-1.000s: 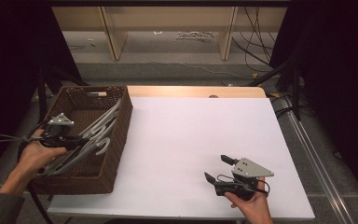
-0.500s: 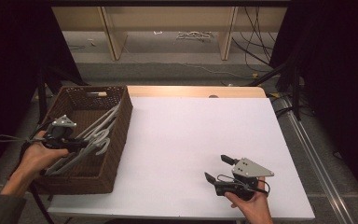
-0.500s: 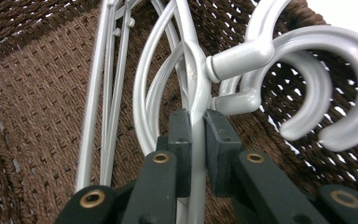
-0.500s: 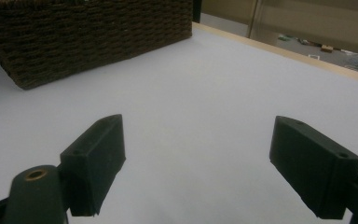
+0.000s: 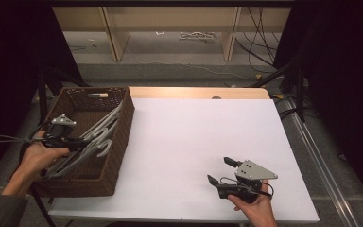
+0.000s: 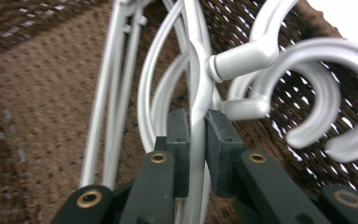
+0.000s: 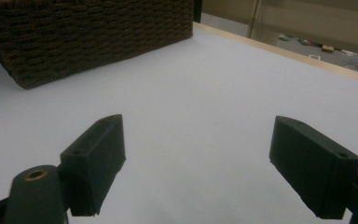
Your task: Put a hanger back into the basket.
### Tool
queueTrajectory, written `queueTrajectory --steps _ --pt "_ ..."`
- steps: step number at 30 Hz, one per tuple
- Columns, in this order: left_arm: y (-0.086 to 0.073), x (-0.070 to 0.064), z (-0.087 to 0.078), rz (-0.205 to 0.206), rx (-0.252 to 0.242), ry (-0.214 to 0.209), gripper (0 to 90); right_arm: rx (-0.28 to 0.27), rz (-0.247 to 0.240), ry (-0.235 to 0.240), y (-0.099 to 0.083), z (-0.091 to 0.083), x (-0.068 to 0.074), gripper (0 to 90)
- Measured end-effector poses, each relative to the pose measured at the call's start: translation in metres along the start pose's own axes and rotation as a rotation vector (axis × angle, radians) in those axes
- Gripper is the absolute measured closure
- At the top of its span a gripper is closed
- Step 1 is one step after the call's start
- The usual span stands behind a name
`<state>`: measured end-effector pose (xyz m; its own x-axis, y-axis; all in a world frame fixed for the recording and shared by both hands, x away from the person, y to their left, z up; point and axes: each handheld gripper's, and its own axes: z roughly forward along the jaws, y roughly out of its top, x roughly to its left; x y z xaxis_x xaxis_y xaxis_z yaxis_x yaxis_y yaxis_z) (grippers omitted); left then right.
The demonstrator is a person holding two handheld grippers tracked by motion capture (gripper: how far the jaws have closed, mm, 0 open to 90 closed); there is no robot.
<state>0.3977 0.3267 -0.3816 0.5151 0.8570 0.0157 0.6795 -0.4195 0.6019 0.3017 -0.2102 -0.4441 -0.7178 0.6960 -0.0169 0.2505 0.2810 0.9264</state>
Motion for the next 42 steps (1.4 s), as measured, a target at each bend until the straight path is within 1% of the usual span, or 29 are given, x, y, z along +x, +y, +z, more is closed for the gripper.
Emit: queueTrajectory --steps 5,7,8,9,10,11,12,13,14,15,16,17,18,20,22,23,25,26,27,28,29,30,32,33,37,38,39,41,42 --pt "0.000 0.005 -0.005 -0.037 -0.050 0.068 77.7 0.003 -0.002 0.004 0.000 0.000 0.000 19.2" --pt "0.001 0.004 -0.007 -0.041 -0.058 0.074 77.5 -0.003 -0.001 0.001 0.000 0.000 0.000 19.2" --pt "0.001 0.004 -0.007 -0.045 -0.046 0.058 78.0 -0.002 0.000 0.001 0.000 0.000 0.000 19.1" --pt "0.001 0.004 -0.007 -0.045 -0.046 0.058 78.8 0.003 -0.001 0.004 0.000 0.000 0.000 19.2" --pt "0.001 0.002 -0.008 -0.058 -0.025 0.019 79.7 -0.007 0.000 -0.003 0.000 0.001 0.000 19.2" --pt "0.001 0.001 -0.009 -0.053 -0.015 0.015 80.2 -0.008 0.000 -0.003 0.000 0.001 0.000 19.1" --pt "0.002 -0.001 -0.010 -0.040 -0.009 0.024 80.6 -0.007 0.001 -0.003 0.000 0.001 0.000 19.2" --pt "0.004 -0.001 -0.011 -0.045 -0.006 0.019 80.7 -0.008 0.000 -0.003 0.000 0.001 0.000 19.2" --pt "0.005 -0.001 -0.012 -0.052 -0.021 0.014 80.7 0.003 -0.001 0.003 0.000 0.000 0.000 19.1" --pt "0.005 -0.001 -0.012 -0.072 -0.044 -0.001 80.5 0.003 -0.002 0.003 0.000 0.000 0.000 19.1" --pt "0.007 -0.001 -0.015 -0.072 -0.022 0.003 80.2 -0.001 -0.002 0.002 0.000 0.001 0.000 19.1" --pt "0.009 -0.001 -0.016 -0.074 -0.016 -0.003 80.2 0.002 -0.003 0.005 0.000 0.000 0.000 19.2" --pt "0.009 -0.003 -0.016 -0.088 -0.025 -0.006 80.3 0.003 -0.003 0.005 0.000 0.000 0.000 19.2" --pt "0.011 -0.003 -0.018 -0.090 -0.010 -0.011 80.2 0.003 -0.001 0.003 0.000 0.000 0.000 19.2" --pt "0.013 -0.002 -0.022 -0.074 0.004 -0.025 80.1 0.003 -0.001 0.004 0.000 0.000 0.000 19.2" --pt "0.014 -0.002 -0.023 -0.072 0.001 -0.034 80.1 0.003 -0.001 0.004 0.000 0.001 0.000 19.2" --pt "0.013 -0.002 -0.020 -0.067 -0.021 -0.040 80.3 -0.005 0.000 0.000 0.000 0.001 0.000 19.2" --pt "0.012 -0.003 -0.017 -0.076 -0.031 -0.039 80.4 -0.006 -0.003 0.001 0.000 0.001 0.000 19.1" --pt "0.011 -0.002 -0.013 -0.046 0.013 -0.043 80.4 0.001 -0.003 0.004 0.000 0.001 0.000 19.2" --pt "0.010 -0.001 -0.011 -0.038 0.048 -0.039 80.4 -0.003 -0.004 0.002 0.000 0.001 0.000 19.1" --pt "0.008 0.000 -0.005 -0.040 0.066 -0.037 80.3 -0.002 -0.001 0.003 0.000 0.001 0.000 19.2" --pt "0.005 0.001 0.000 -0.053 0.074 -0.061 80.0 0.002 -0.003 0.004 0.000 0.000 0.000 19.2" --pt "0.003 0.000 0.008 -0.052 0.085 -0.069 80.1 -0.003 0.000 0.002 0.000 0.000 0.000 19.2" --pt "0.004 -0.002 0.010 -0.039 0.094 -0.068 80.3 -0.003 0.001 0.001 0.000 0.000 0.000 19.1" --pt "0.003 -0.013 0.016 0.024 0.125 -0.033 80.8 -0.001 0.000 0.003 0.000 0.000 0.000 19.1" --pt "0.004 -0.014 0.015 0.031 0.138 -0.024 80.8 0.001 -0.003 0.006 0.000 0.000 0.000 19.1" --pt "0.003 -0.015 0.016 0.034 0.116 -0.018 80.8 0.002 -0.002 0.007 0.000 0.000 0.000 19.2" --pt "0.004 -0.016 0.015 0.047 0.132 -0.015 81.0 0.001 -0.002 0.006 0.000 0.000 0.000 19.2" --pt "0.003 -0.016 0.016 0.037 0.125 -0.018 81.0 0.001 -0.003 0.008 0.000 0.000 0.000 19.2"
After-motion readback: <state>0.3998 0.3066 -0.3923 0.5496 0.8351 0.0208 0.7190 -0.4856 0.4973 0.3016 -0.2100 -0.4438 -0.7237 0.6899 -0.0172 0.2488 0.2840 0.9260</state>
